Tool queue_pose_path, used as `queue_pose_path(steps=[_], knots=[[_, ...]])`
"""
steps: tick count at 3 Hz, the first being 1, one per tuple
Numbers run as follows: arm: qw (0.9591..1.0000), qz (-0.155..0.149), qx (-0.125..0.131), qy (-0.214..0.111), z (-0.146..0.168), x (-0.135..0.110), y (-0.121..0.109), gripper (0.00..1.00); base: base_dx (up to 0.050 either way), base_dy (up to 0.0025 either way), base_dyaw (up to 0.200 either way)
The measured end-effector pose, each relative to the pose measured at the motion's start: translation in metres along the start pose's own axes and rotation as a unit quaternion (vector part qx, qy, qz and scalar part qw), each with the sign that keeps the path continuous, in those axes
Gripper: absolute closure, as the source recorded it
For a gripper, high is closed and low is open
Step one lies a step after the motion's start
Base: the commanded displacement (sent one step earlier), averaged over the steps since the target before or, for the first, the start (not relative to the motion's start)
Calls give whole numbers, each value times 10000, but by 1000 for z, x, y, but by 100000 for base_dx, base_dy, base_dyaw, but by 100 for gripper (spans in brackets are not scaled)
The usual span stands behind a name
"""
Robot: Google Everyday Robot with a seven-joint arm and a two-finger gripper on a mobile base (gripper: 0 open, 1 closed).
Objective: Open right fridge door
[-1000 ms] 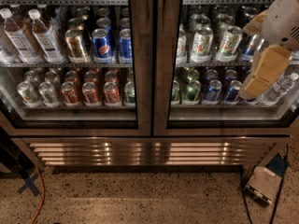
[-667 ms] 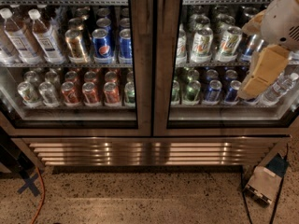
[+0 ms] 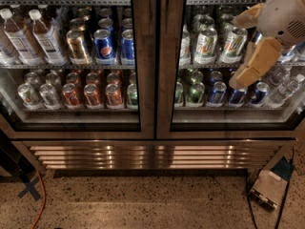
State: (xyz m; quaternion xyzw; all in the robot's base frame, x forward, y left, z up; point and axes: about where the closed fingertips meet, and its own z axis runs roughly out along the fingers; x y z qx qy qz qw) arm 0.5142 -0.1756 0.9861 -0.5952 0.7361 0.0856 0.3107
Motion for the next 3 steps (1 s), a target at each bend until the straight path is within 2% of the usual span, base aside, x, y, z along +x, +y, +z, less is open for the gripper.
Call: queue_pose_path(steps=[1,2,3], knots=[[9989,-114,-44,-452,7,-21,-11,0,0,0,0],[9989,-115,-45,-454,7,-21,-11,0,0,0,0],[9977,-198,-117,-638,18,-32,-16,0,0,0,0]])
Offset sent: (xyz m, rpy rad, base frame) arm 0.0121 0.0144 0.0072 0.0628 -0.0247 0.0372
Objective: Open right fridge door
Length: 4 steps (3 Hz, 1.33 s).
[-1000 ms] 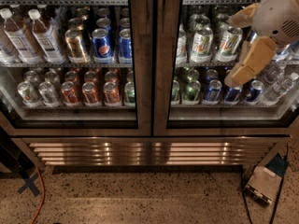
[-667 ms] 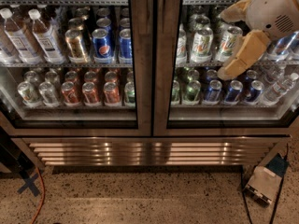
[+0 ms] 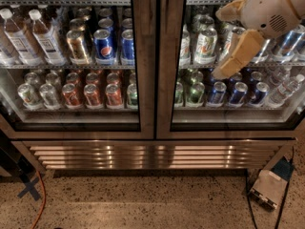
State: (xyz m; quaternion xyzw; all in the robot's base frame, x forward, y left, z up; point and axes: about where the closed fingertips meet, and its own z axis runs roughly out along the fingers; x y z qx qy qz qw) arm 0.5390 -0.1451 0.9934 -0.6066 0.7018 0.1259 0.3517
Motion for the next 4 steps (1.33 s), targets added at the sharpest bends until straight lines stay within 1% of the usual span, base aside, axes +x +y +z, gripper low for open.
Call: queue_pose_path(steps=[1,2,3,4], knots=[[9993,-182,-190,-284,35,-26,-21,0,0,0,0],[9992,-190,-200,-286,36,-27,-22,0,0,0,0],[9990,-291,-237,-244,46,-31,-31,0,0,0,0],[9985,-463,-155,-232,49,-43,-45,0,0,0,0]])
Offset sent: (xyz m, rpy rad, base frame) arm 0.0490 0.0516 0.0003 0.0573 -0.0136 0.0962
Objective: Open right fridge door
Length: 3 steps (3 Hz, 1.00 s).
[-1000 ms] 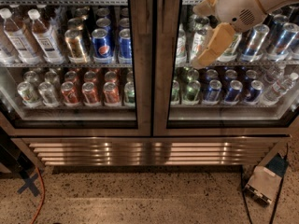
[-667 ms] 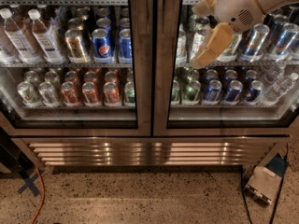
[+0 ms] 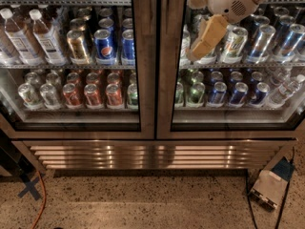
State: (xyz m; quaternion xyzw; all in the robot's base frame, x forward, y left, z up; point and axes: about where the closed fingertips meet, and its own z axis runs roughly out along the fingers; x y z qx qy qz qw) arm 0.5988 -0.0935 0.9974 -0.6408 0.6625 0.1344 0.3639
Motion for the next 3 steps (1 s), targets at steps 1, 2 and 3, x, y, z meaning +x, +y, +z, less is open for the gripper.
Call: queue_pose_path(steps=[1,2,3], knots=[[9998,-183,63,-34,-2,-13,-8,0,0,0,0],[9998,-183,61,-36,-4,-12,-7,0,0,0,0],[9998,-182,-7,-129,-1,-14,-6,0,0,0,0]])
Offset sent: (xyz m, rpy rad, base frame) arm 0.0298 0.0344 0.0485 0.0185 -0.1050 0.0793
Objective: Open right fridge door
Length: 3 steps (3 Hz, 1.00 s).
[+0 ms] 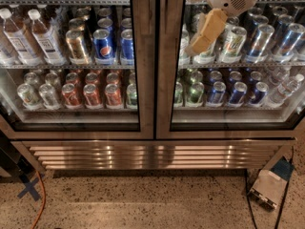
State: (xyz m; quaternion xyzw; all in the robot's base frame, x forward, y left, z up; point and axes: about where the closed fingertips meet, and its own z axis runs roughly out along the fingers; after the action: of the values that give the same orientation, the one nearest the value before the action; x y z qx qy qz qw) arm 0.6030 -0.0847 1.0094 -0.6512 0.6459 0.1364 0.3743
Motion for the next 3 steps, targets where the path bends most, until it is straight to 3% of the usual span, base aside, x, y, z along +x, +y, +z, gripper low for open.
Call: queue_pose_path(steps=[3], knots=[[9993,-68,-243,-277,0,-8,11,0,0,0,0]])
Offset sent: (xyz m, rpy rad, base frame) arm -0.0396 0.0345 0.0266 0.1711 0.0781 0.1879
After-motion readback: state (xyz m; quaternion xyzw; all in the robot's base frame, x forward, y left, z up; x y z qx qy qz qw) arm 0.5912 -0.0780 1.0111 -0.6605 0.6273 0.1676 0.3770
